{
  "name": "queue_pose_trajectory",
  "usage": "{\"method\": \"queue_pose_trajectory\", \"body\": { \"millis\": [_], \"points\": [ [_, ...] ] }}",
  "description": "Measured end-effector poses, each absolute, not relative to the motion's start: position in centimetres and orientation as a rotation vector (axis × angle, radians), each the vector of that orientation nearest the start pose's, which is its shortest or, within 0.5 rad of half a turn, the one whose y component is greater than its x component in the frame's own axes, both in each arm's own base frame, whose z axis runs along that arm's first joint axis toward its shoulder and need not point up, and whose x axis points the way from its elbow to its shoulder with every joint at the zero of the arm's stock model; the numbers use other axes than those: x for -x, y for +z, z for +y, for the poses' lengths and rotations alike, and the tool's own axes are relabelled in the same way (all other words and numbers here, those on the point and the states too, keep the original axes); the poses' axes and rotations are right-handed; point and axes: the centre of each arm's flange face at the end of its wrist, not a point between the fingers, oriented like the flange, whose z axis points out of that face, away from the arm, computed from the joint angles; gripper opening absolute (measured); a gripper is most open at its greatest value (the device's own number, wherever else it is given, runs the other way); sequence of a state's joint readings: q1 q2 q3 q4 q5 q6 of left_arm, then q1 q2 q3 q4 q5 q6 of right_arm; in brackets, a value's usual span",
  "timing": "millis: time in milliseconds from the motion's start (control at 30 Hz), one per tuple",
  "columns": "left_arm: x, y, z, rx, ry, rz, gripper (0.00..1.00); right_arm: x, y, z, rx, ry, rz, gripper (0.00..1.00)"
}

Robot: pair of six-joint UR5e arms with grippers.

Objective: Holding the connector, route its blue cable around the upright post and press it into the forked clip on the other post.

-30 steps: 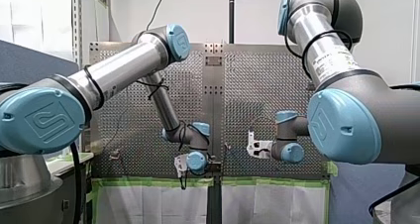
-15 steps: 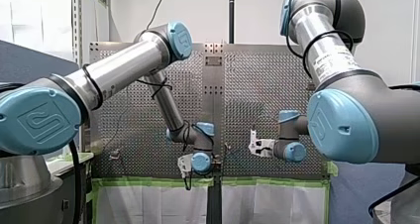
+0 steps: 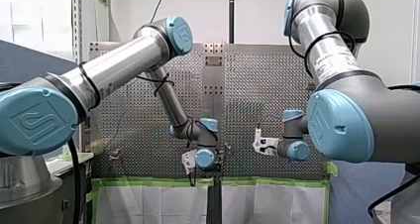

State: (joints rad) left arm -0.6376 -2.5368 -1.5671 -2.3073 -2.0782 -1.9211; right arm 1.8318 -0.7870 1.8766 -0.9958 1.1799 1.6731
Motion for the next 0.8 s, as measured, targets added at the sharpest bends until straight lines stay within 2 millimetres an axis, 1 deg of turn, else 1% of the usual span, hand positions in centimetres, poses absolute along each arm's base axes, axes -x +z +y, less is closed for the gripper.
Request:
{"method": "queue_pose_trajectory", "body": {
  "millis": [233,300,600,800],
  "points": [
    [-46.9,-1.2,-46.1,0.135,-0.331,1.667,0.99,-30.5,0.9,-50.6,-1.714,1.700,-1.031,0.00],
    [-46.9,-1.1,-46.1,0.135,-0.334,1.666,0.99,-30.4,0.9,-50.7,-1.715,1.699,-1.034,0.00],
    [-46.7,-1.0,-46.2,0.124,-0.328,1.674,0.99,-30.5,0.9,-50.6,-1.723,1.701,-1.032,0.00],
    [-46.8,-1.3,-45.5,0.093,-0.287,1.707,0.99,-30.8,0.8,-50.3,-1.741,1.705,-1.025,0.00]
  ]
}}
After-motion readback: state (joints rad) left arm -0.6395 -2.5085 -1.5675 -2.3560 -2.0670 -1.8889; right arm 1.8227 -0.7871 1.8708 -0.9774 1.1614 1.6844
